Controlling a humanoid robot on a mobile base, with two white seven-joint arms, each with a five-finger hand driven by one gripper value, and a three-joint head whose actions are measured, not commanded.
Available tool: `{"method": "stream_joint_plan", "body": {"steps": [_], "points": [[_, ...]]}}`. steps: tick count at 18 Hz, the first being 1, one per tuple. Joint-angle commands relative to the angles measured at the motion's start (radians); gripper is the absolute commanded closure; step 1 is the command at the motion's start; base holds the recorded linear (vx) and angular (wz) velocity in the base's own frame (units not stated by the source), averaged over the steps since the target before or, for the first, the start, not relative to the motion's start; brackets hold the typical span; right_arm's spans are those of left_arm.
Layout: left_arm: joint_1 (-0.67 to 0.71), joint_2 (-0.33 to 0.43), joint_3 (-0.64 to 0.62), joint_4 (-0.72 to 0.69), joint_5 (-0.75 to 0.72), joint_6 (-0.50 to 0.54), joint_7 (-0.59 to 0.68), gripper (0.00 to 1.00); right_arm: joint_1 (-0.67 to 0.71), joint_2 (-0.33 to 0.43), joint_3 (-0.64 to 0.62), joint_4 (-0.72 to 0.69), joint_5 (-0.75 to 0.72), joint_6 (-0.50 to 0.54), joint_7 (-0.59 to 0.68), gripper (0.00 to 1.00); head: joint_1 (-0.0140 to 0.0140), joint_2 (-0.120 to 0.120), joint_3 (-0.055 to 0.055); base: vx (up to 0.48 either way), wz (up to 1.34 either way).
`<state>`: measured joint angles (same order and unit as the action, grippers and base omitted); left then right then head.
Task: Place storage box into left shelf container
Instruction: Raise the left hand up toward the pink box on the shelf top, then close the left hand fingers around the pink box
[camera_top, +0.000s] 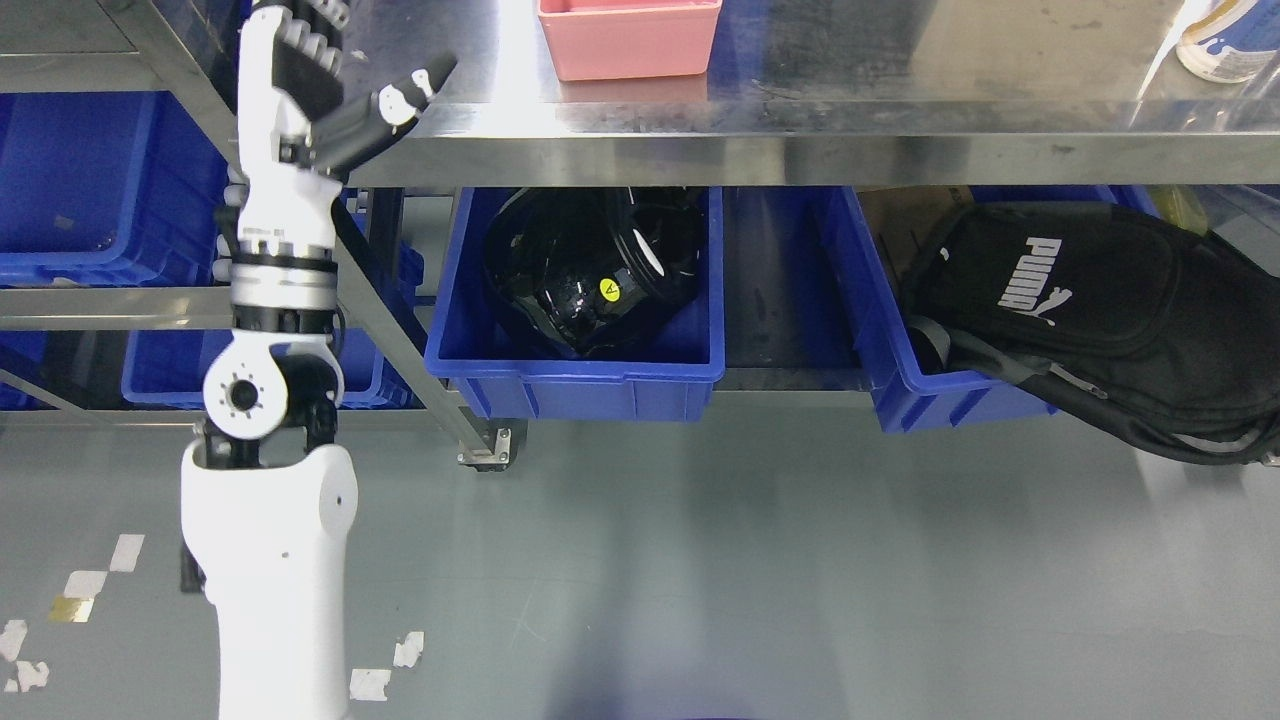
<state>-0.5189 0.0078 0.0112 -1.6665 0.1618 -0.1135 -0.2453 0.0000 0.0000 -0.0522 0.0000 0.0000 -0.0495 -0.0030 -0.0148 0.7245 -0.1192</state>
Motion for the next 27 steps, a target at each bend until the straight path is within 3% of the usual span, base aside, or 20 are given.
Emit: {"method": "stream_joint_plan", "body": {"steps": [1, 4, 8, 11, 16, 20, 27], "points": [[-0.205, 0.140, 0.095, 0.063, -0.013, 0.057, -0.217, 0.00, -0.005, -0.017, 0.000, -0.017, -0.021, 0.000, 0.000, 0.00, 0.0000, 0.000, 0.000, 0.000, 0.00], [-0.220, 0.271, 0.082, 0.105, -0.106, 0.063, -0.371, 0.00, -0.005, -0.017, 0.000, -0.017, -0.021, -0.001, 0.000, 0.00, 0.0000, 0.000, 0.000, 0.000, 0.00], [-0.242, 0.288, -0.020, 0.145, -0.325, 0.064, -0.596, 0.00, -0.005, -0.017, 0.000, -0.017, -0.021, -0.001, 0.000, 0.00, 0.0000, 0.000, 0.000, 0.000, 0.00], [-0.360, 0.288, -0.121, 0.195, -0.451, 0.098, -0.608, 0.02, -0.005, -0.017, 0.000, -0.017, -0.021, -0.001, 0.000, 0.00, 0.0000, 0.000, 0.000, 0.000, 0.00], [-0.545, 0.276, -0.290, 0.362, -0.462, 0.101, -0.617, 0.01, -0.003, -0.017, 0.000, -0.017, -0.021, 0.000, 0.000, 0.00, 0.0000, 0.000, 0.000, 0.000, 0.00], [-0.602, 0.250, -0.430, 0.479, -0.464, 0.103, -0.617, 0.01, -0.005, -0.017, 0.000, -0.017, -0.021, 0.000, 0.000, 0.00, 0.0000, 0.000, 0.000, 0.000, 0.00], [-0.673, 0.141, -0.450, 0.677, -0.568, 0.104, -0.672, 0.01, -0.005, -0.017, 0.000, -0.017, -0.021, 0.000, 0.000, 0.00, 0.0000, 0.000, 0.000, 0.000, 0.00]]}}
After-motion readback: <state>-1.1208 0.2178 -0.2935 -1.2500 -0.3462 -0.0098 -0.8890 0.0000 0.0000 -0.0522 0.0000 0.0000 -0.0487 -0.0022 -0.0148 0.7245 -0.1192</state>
